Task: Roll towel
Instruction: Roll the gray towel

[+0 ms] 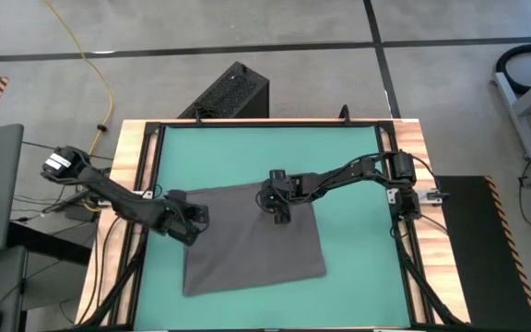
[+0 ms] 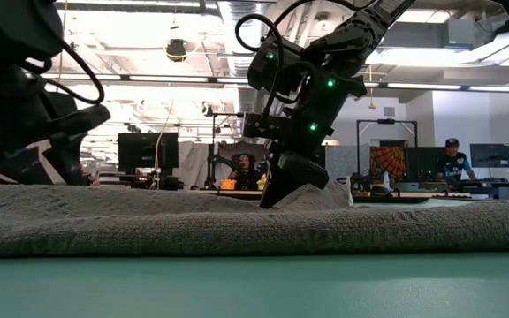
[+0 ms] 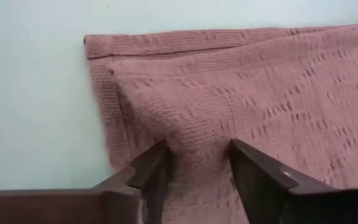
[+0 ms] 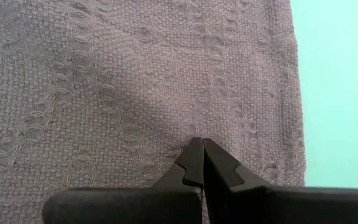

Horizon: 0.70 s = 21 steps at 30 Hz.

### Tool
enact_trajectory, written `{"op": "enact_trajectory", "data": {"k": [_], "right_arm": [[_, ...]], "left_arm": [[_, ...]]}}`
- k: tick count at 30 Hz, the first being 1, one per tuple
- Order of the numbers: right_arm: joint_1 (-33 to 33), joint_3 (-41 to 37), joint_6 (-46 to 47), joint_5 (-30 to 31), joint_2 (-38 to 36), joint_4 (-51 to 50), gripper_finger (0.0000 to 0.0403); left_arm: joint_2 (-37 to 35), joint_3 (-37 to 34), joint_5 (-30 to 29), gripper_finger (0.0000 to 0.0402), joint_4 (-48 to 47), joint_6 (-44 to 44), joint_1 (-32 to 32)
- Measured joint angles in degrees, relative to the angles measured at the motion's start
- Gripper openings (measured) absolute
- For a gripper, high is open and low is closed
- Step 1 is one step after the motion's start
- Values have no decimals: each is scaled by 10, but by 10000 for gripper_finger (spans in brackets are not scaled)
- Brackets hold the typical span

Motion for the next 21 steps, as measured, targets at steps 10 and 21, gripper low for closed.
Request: {"op": "enact_trajectory", "data": {"k": [10,21], "right_arm": [[3,-1,-5,0,-11,-9,20],[13,-1,4,2,-83,-12,20]], "left_arm": [[0,4,-16,7,-16,19,4],[0,95,-32,1,-196,48,11]]}}
